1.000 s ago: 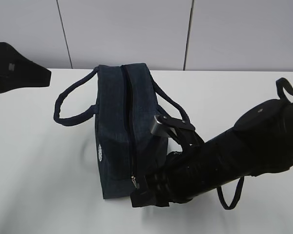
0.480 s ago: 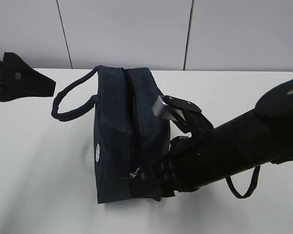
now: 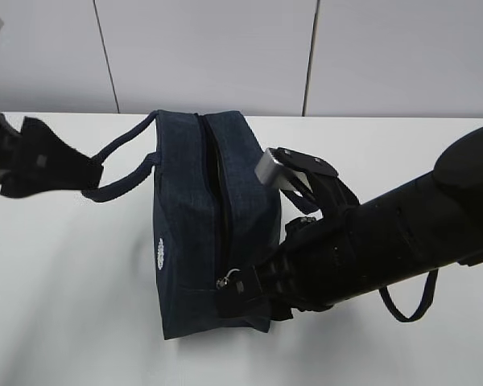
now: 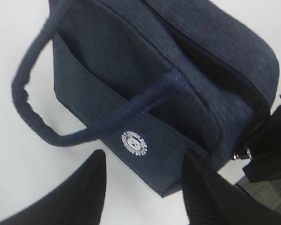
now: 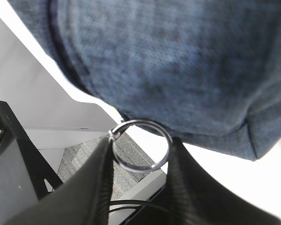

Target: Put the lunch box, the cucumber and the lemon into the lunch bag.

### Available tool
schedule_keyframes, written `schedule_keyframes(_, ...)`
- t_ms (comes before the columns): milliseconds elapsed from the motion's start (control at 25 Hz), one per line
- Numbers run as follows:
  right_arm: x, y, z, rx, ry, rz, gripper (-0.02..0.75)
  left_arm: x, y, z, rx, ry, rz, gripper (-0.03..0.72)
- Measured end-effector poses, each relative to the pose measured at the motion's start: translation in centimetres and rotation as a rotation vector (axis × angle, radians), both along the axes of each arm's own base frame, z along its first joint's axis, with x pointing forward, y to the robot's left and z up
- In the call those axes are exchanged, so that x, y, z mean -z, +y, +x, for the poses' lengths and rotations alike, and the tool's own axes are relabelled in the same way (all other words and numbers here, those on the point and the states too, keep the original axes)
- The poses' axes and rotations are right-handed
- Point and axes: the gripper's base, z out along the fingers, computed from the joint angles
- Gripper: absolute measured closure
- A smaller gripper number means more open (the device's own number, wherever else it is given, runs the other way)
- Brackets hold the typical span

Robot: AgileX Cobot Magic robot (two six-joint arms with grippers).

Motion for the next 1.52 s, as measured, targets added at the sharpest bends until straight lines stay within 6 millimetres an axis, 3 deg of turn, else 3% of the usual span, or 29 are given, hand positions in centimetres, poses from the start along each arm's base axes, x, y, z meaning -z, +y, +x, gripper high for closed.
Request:
schedule_keyframes(240, 0.0, 0.0, 0.1, 0.006, -0.006, -0.004, 0.516, 2.8, -2.2, -2.3, 0.109, 0.044, -0.005, 0.33)
schedule_keyframes(440, 0.1, -0.1, 0.2, 0.025, -0.021, -0.015, 0.516, 3.5, -3.5, -3.5, 0.18, 0.026, 0.002, 0.33)
schedule_keyframes(840, 0.1, -0.2, 0.5, 0.055, -0.038, -0.022, 0.516, 7.3, -3.9, -3.1, 0.227, 0.117, 0.085, 0.288)
schedule_keyframes(1320, -1.1, 0.2, 1.4, 0.067, -0.082, 0.0, 0.517, 10.7, -7.6, -3.0, 0.256, 0.091, 0.147, 0.284)
schedule_keyframes(1520, -1.2, 0.3, 1.4, 0.083, -0.068, 0.018, 0.517, 12.0, -7.9, -2.3, 0.194, 0.064, 0.183, 0.286)
